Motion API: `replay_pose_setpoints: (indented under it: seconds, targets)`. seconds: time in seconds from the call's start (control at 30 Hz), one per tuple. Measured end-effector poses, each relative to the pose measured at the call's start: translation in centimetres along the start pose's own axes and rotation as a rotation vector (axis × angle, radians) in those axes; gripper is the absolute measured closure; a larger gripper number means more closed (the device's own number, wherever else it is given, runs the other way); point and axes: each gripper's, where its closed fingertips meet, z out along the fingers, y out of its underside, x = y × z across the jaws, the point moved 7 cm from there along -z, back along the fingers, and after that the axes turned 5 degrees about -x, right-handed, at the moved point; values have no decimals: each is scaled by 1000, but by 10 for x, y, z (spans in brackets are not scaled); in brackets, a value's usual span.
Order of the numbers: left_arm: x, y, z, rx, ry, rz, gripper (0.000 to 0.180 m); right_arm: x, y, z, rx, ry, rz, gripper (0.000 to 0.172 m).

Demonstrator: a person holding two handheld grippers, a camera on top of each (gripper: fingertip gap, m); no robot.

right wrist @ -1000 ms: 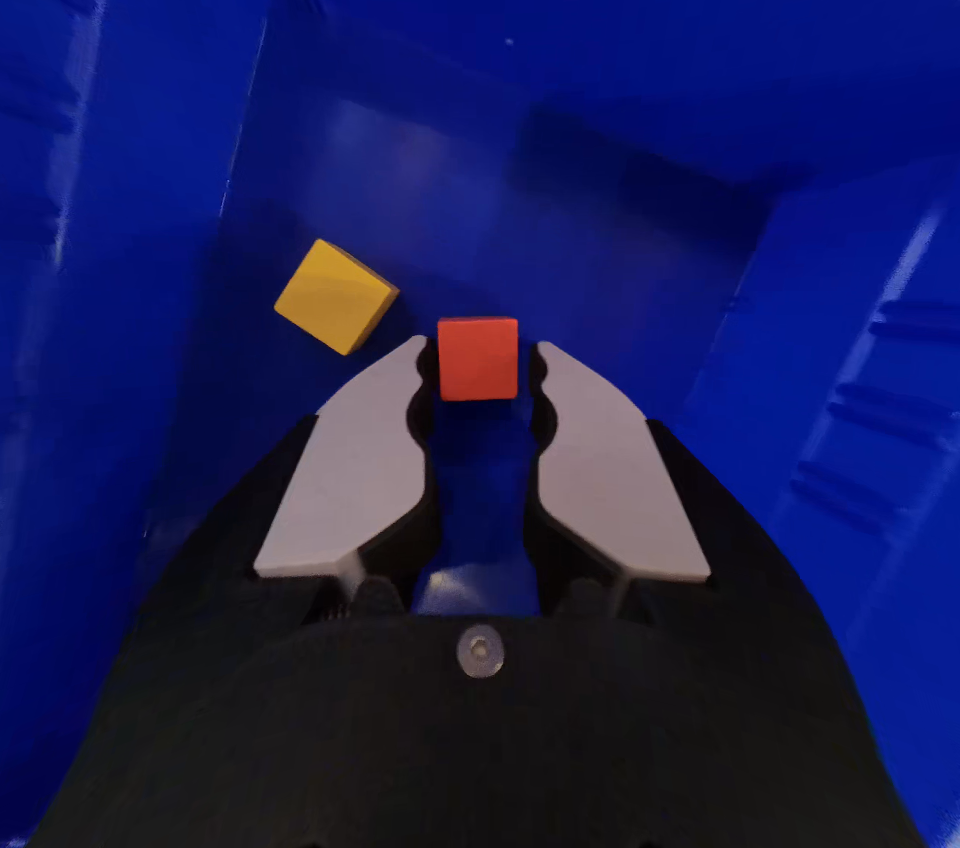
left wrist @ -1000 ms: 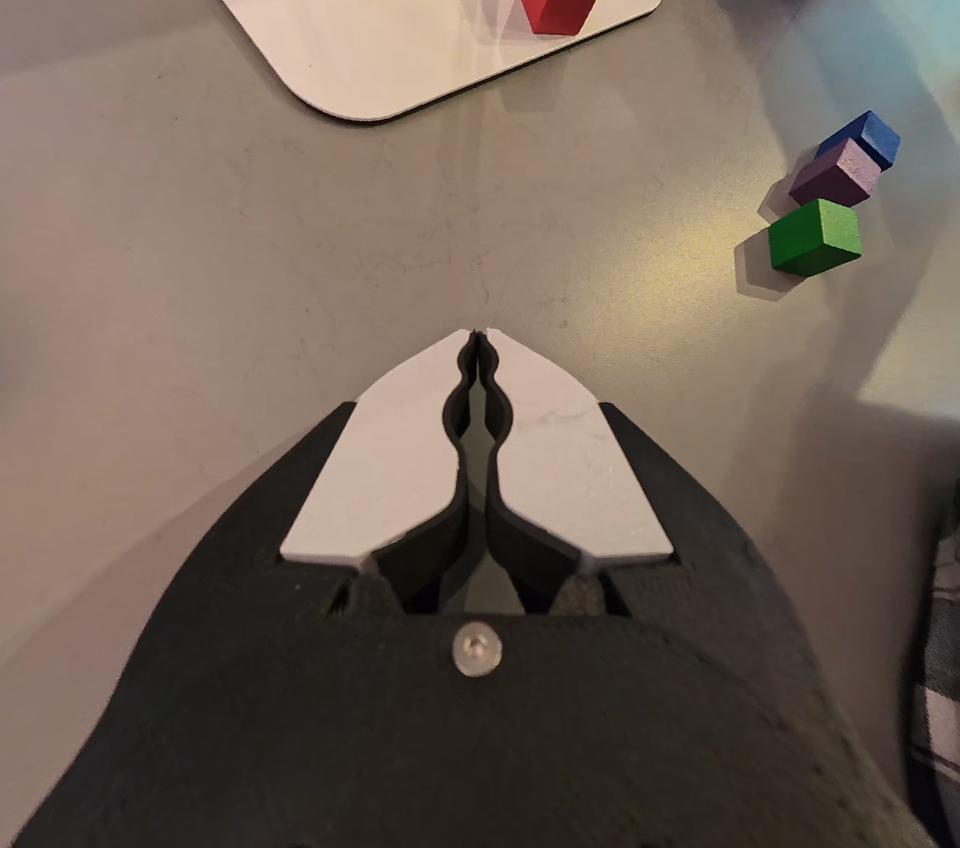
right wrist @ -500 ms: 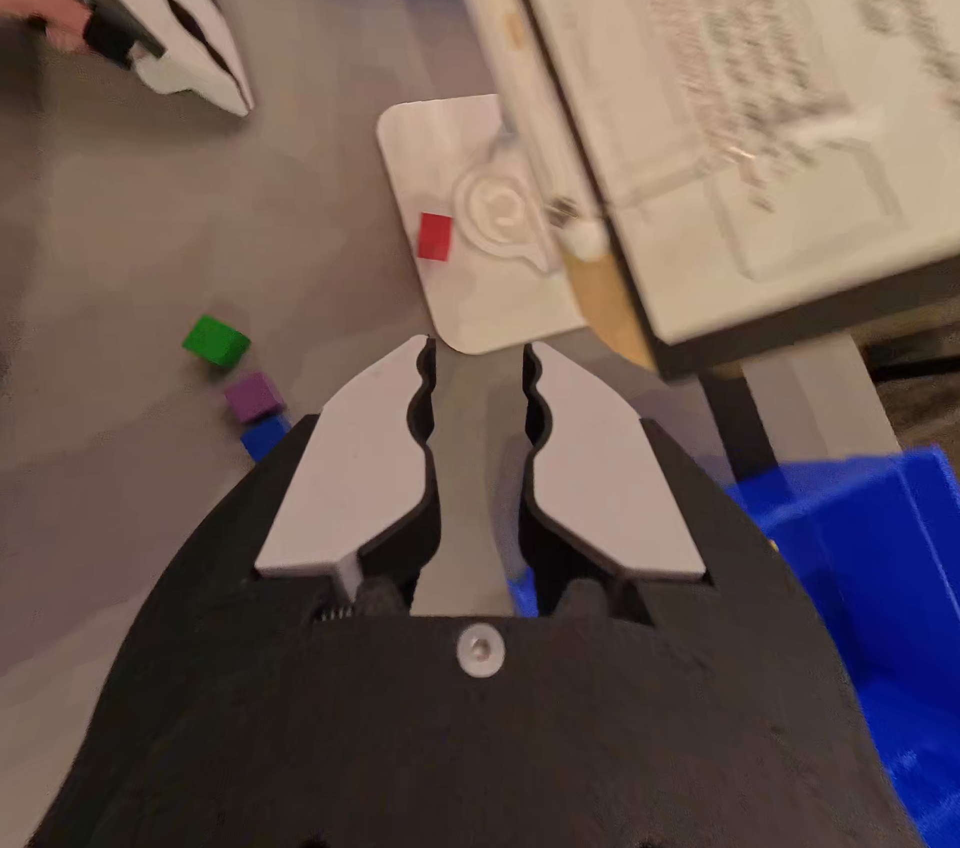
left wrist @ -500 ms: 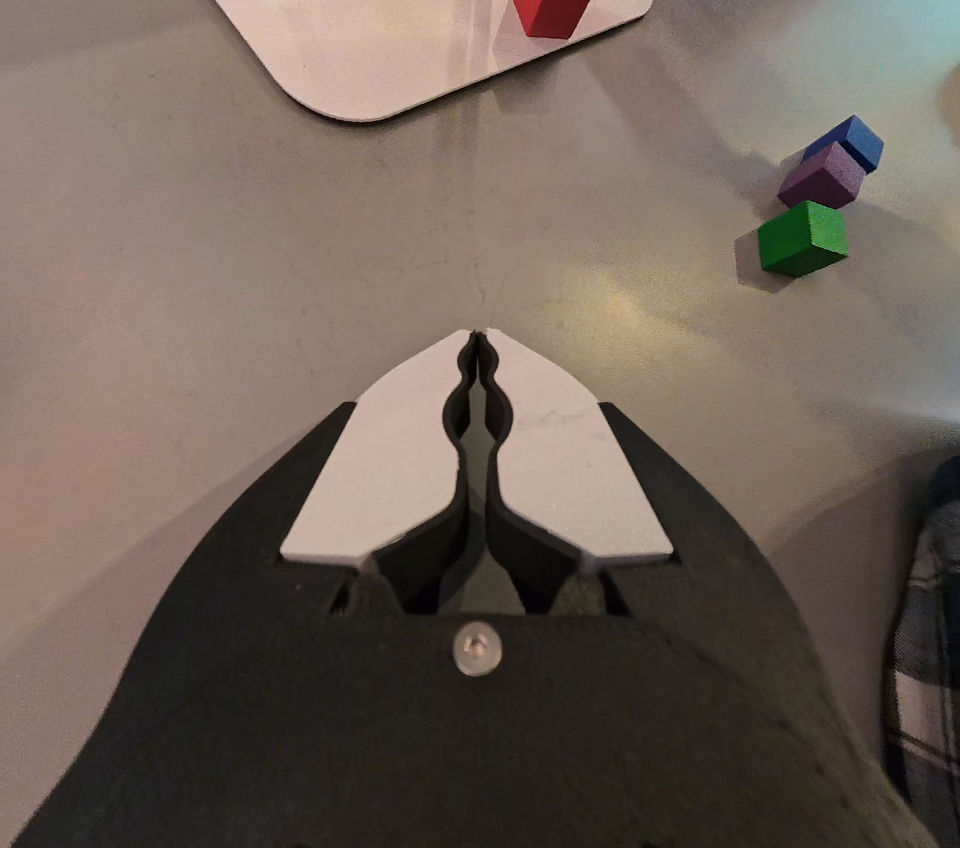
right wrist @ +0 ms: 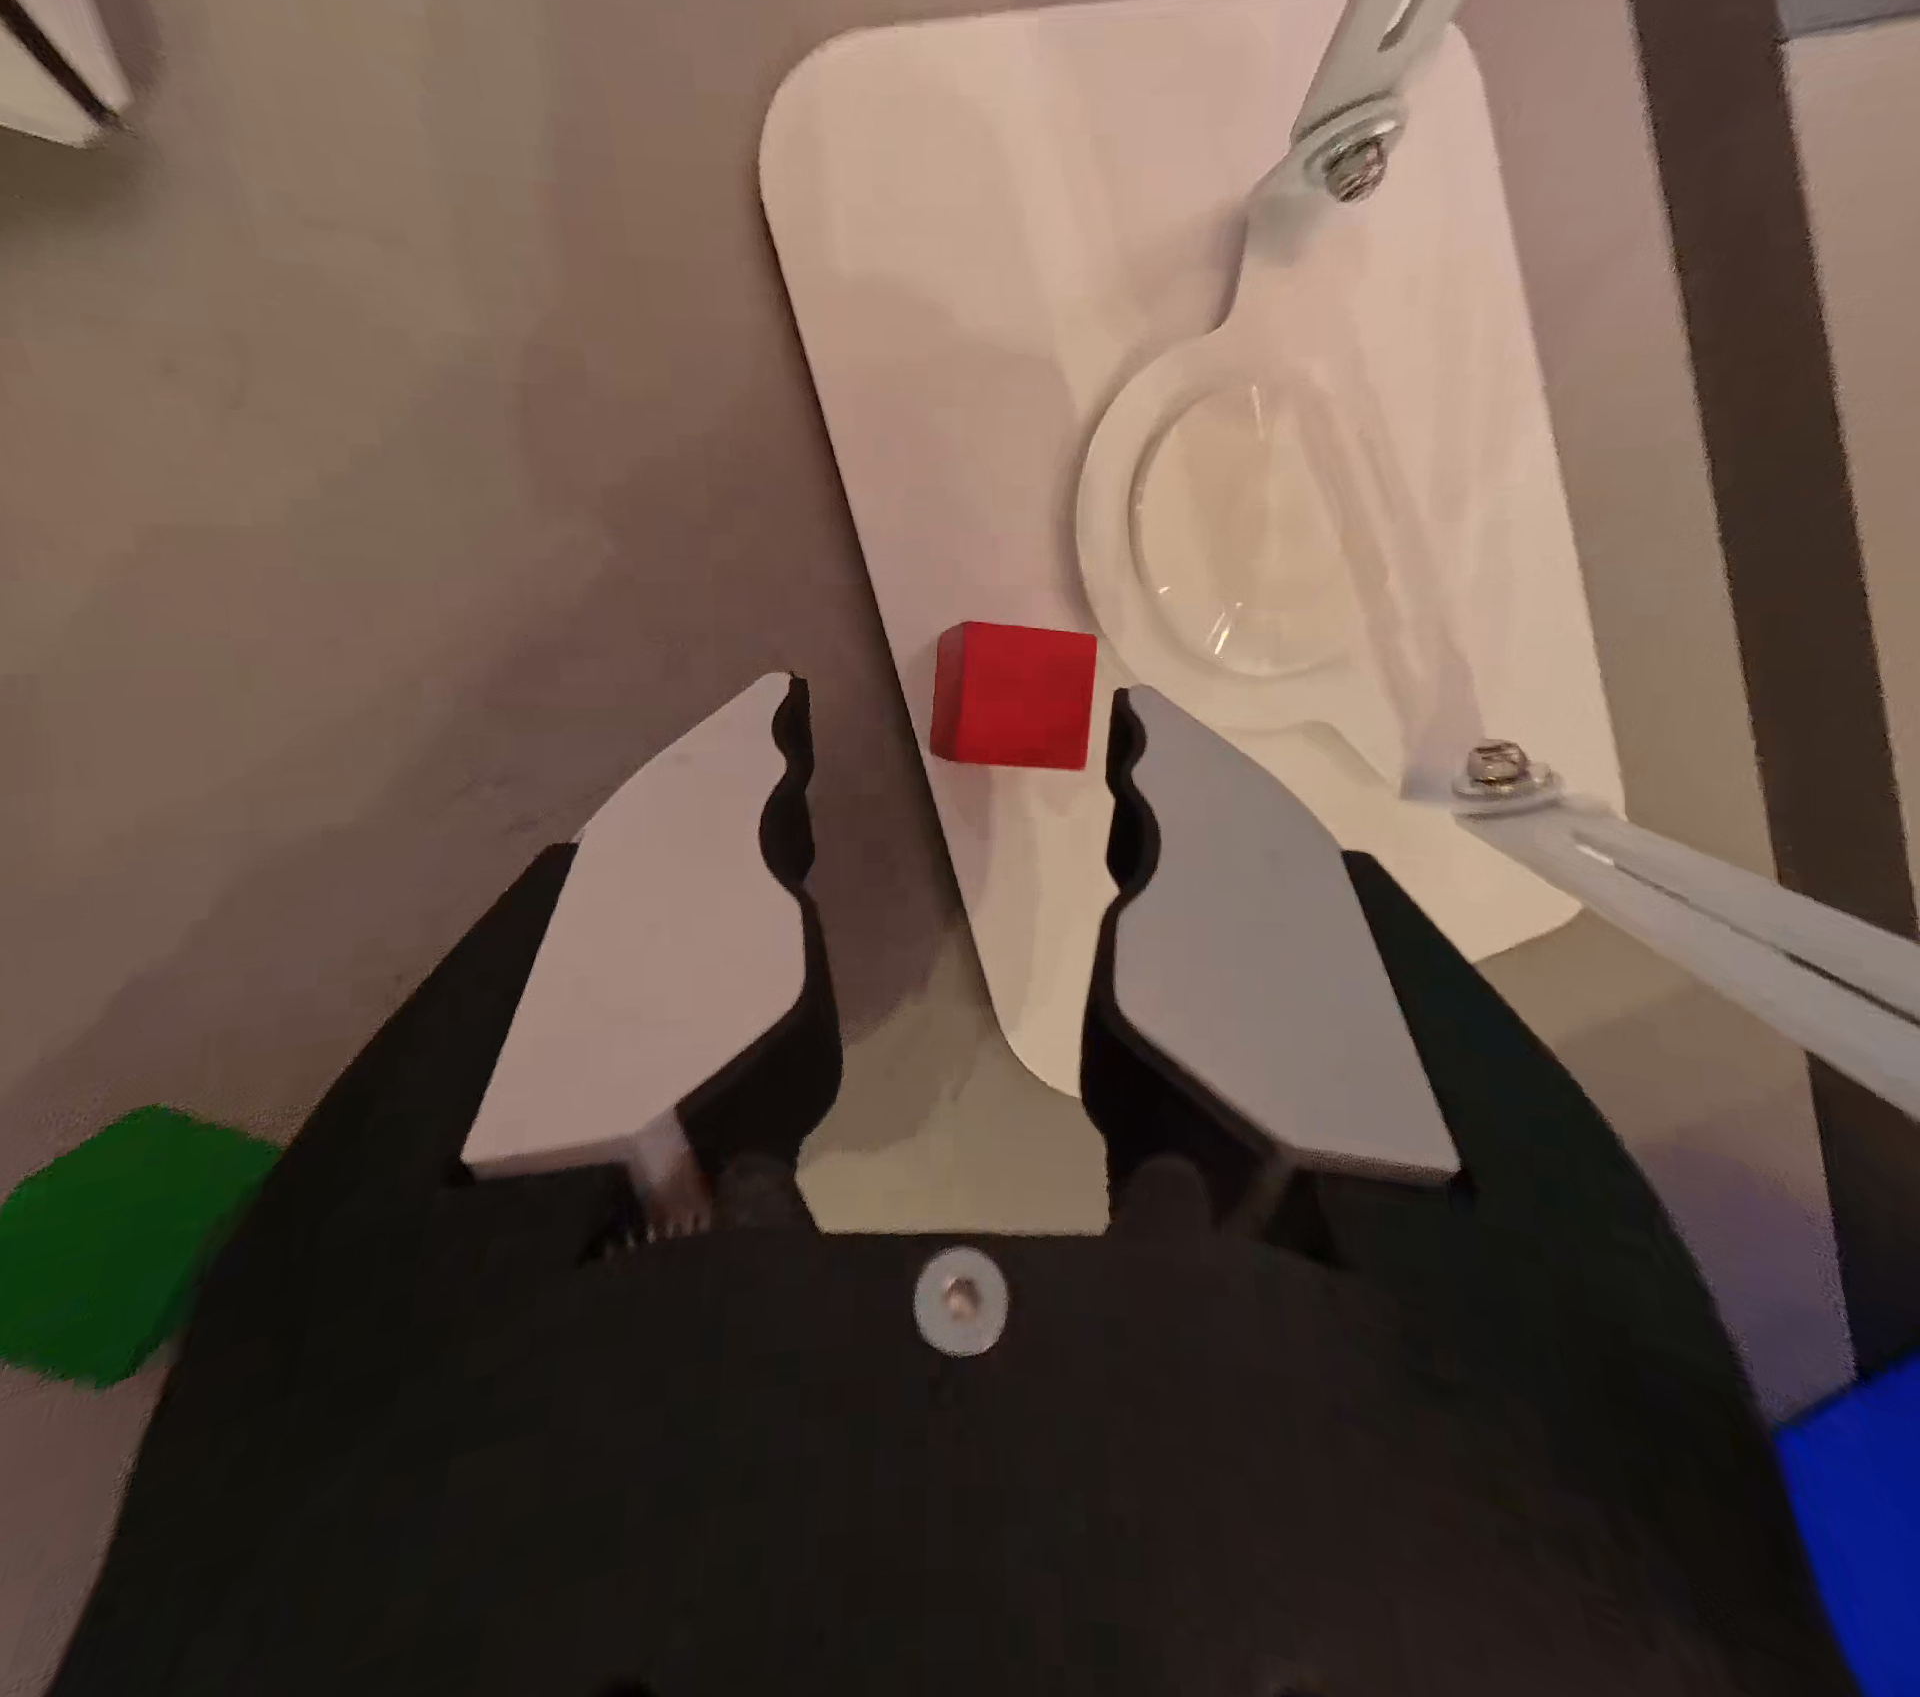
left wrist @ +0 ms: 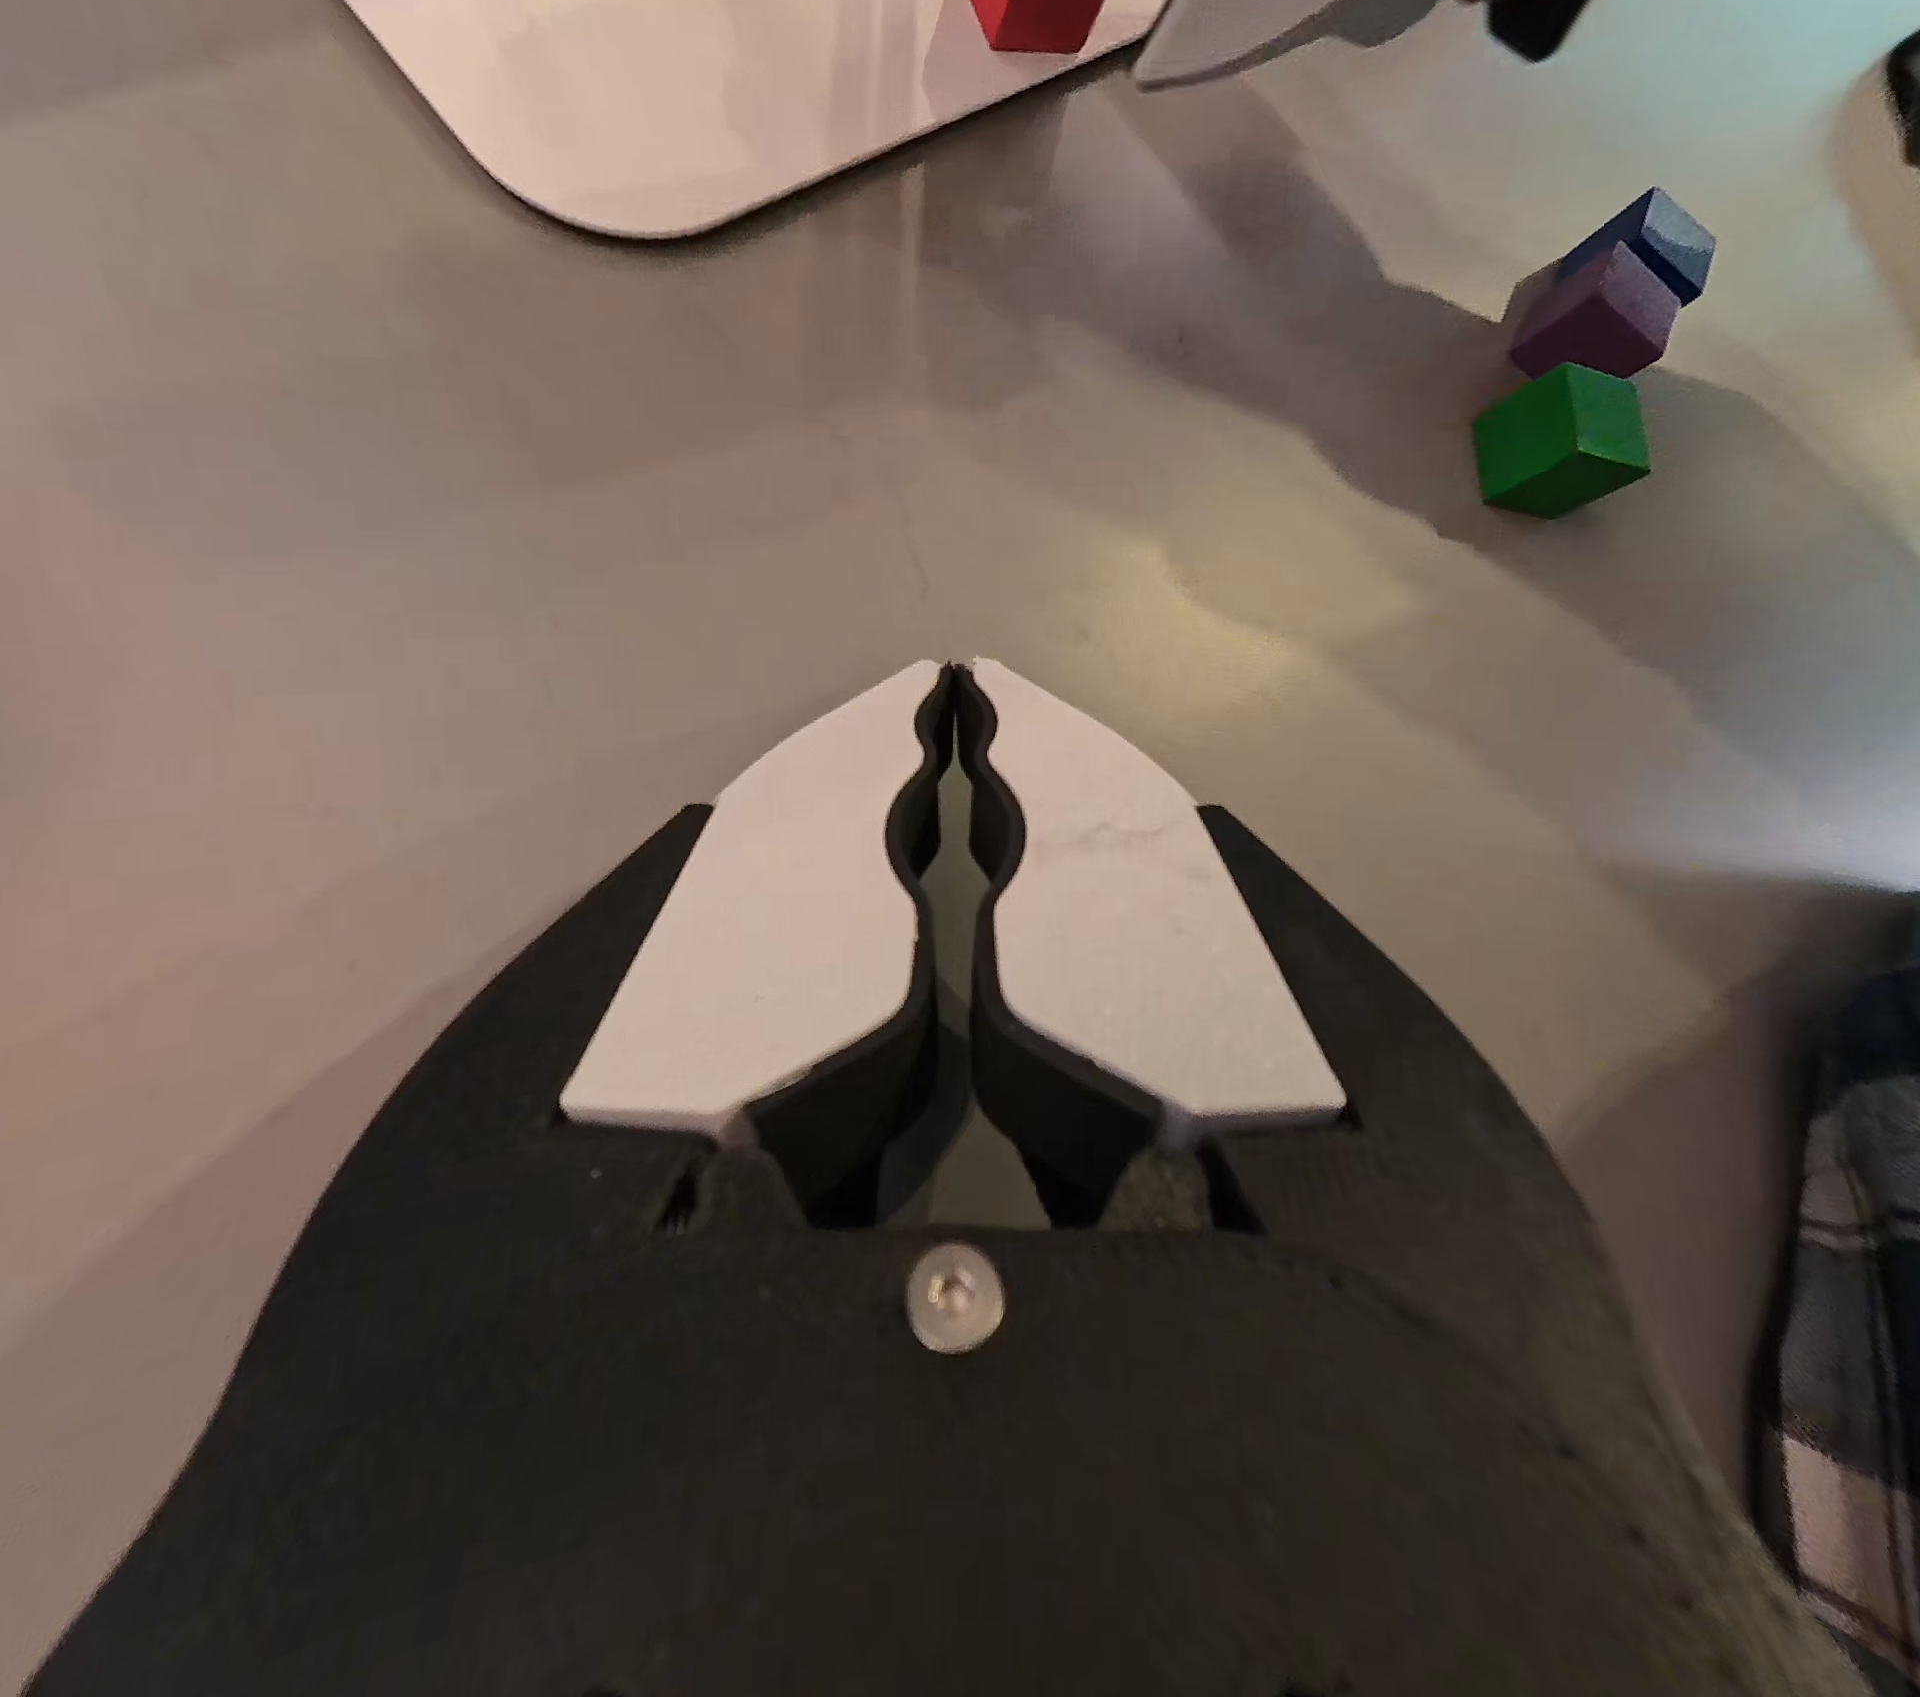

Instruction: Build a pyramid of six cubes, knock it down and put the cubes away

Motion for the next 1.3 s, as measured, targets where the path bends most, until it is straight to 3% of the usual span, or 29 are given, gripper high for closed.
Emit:
replay_pose_setpoints:
  seconds: [0.03,0.13,0.23,0.33,0.43,0.57,0.73,1.0,1.3]
  targets:
    - [0,0,0,-1,2,4,180,1,0,7,-30,-4,0,120]
    - [1,1,0,-4,14,9,180,-3,-1,20,-71,-70,11,143]
    - [2,1,-1,-5,25,12,180,-15,-6,14,-79,-112,-24,143]
    - [3,1,-1,-9,38,21,180,-37,-14,-17,-9,-196,-60,143]
    - [4,2,-1,-12,52,27,180,-42,-14,-70,92,-246,-2,143]
    - [4,2,-1,-15,76,27,180,3,16,-142,183,-131,186,143]
    - [4,2,-1,-16,107,21,180,95,101,-188,152,187,569,143]
    - [5,2,-1,-24,141,27,180,192,219,-166,22,452,1009,142]
    - [5,2,-2,-26,152,29,180,234,280,-114,-131,498,1219,142]
